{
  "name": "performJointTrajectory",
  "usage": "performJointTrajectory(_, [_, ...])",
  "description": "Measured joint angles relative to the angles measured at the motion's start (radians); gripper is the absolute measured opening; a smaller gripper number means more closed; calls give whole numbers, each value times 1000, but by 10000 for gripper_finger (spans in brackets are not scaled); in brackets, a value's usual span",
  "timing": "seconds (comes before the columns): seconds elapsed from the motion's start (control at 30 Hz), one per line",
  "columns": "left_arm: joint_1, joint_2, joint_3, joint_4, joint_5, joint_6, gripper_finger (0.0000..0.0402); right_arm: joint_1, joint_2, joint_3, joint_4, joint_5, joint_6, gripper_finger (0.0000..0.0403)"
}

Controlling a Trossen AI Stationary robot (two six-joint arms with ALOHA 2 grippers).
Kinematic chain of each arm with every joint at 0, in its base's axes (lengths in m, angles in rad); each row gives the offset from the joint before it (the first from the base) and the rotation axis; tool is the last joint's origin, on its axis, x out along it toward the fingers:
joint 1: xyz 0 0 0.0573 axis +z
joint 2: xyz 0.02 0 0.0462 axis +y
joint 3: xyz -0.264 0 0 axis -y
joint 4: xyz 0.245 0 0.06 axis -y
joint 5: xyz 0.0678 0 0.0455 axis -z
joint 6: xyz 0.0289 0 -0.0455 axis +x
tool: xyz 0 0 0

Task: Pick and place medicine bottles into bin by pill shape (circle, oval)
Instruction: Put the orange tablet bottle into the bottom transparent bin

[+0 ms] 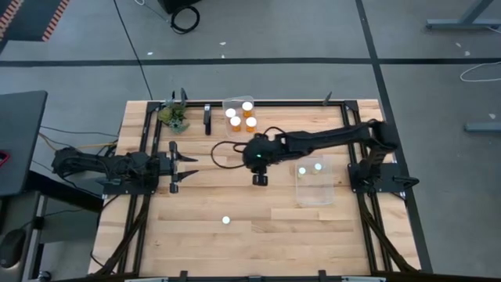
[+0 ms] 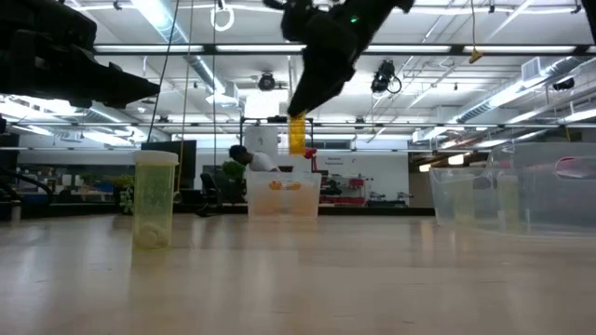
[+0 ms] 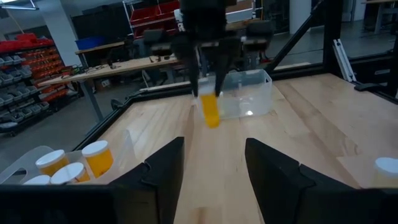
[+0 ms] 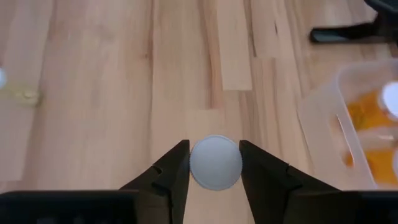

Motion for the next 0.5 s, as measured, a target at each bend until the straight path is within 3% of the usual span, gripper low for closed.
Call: performJointTrajectory(0.5, [0,0,0,0,0,0,178,173,-393,-357,-34,152,397,141])
